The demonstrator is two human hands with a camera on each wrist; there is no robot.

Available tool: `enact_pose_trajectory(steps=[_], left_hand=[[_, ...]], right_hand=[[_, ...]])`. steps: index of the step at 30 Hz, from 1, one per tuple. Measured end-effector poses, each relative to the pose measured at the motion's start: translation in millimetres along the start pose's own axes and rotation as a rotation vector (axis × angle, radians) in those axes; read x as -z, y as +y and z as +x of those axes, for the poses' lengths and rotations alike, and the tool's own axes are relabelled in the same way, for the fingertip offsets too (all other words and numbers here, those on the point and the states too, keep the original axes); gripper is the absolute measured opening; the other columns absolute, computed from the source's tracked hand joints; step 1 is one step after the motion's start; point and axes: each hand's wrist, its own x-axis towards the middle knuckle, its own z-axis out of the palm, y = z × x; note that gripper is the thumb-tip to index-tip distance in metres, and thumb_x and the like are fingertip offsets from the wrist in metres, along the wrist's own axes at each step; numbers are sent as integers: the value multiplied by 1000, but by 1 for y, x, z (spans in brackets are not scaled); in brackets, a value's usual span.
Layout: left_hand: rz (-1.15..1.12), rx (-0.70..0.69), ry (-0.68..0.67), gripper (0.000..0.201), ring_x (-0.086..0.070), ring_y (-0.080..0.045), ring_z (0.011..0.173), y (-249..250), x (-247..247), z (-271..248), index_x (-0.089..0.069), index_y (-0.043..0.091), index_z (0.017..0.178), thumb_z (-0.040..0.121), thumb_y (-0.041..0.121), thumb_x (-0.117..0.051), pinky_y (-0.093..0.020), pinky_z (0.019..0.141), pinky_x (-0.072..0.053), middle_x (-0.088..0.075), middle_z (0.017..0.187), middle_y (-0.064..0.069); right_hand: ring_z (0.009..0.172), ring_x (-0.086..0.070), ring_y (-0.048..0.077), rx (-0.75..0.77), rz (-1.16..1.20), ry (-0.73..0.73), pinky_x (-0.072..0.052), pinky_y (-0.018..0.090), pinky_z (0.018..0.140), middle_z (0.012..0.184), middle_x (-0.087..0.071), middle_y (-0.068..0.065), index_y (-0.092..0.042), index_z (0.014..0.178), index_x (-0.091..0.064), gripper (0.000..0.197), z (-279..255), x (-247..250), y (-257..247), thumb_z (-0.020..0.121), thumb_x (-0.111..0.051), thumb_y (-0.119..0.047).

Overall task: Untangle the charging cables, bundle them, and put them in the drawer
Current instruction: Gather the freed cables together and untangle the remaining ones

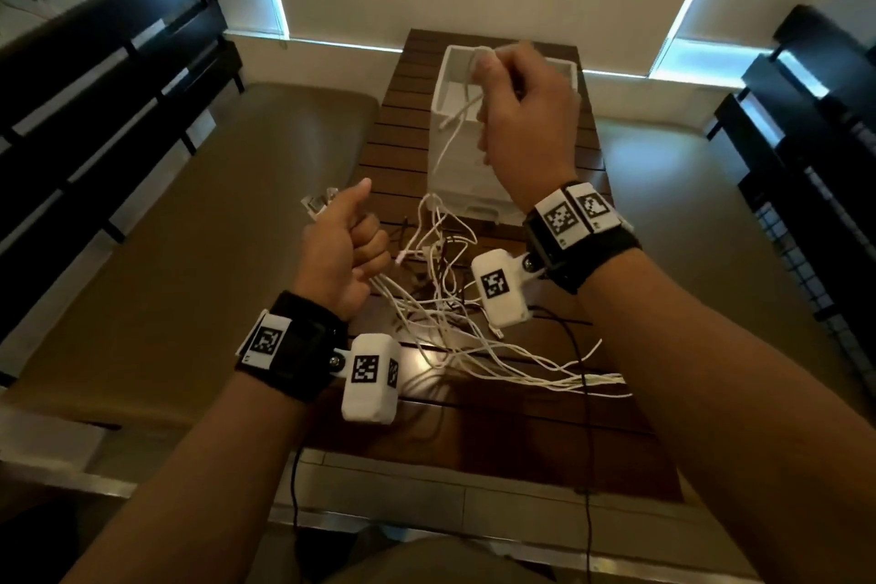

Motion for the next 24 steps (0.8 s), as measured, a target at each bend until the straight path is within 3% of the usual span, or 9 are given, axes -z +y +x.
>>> enact_pose_trajectory(steps=[4,6,10,12,14,18,20,24], left_hand=[[-45,-7,-18,52,-16,-7,36,1,0,-1,-25,26,64,107,32,-53,-20,31,-17,-18,48,8],[-47,-8,-8,52,-16,-6,35,1,-2,-3,-27,26,63,108,32,-51,-20,31,-16,-18,48,8],[-48,-4,1,50,-17,-6,35,-1,-6,-8,-32,25,63,107,34,-53,-20,31,-17,-21,47,9],[-48,-9,13,49,-17,-6,36,-2,-9,-8,-35,25,64,107,36,-54,-20,32,-16,-21,48,9],[-45,-20,22,46,-17,-6,37,-2,-13,-10,-40,23,66,107,39,-53,-21,32,-15,-21,49,8],[9,-50,2,37,-17,-5,35,-3,-20,-11,-57,17,76,107,38,-55,-21,33,-14,-23,47,9],[54,-55,-3,32,-18,-4,35,-4,-25,-12,-63,14,84,106,35,-56,-20,33,-15,-23,47,9],[147,-34,-26,27,-21,-3,36,-12,-34,-13,-70,6,103,106,30,-58,-19,34,-15,-30,46,11]], right_hand=[[56,-67,23,-118,195,-211,-52,33,46,79,-70,14,-6,103,-68,26,-4,5,-9,108,-54,-28],[60,-69,28,-181,355,-177,-54,33,47,86,-72,18,-2,107,-66,26,-2,12,-19,109,-53,-25],[76,-73,39,-14,570,-63,-59,40,55,102,-70,29,7,114,-58,28,18,28,-59,111,-48,-19],[77,-74,40,74,543,-79,-60,42,55,102,-71,28,7,113,-60,27,23,33,-73,110,-48,-17],[72,-72,38,63,448,-74,-57,41,50,97,-71,24,3,108,-63,26,16,33,-71,109,-53,-20],[62,-69,25,-139,264,-51,-55,35,46,85,-72,4,-10,100,-67,24,-25,22,-32,107,-57,-31],[61,-69,23,-294,296,-78,-56,33,48,91,-73,9,-6,105,-66,26,-46,20,-11,107,-56,-29],[56,-65,23,-577,593,-100,-55,31,44,96,-74,18,8,114,-57,33,-75,25,14,106,-58,-24]])
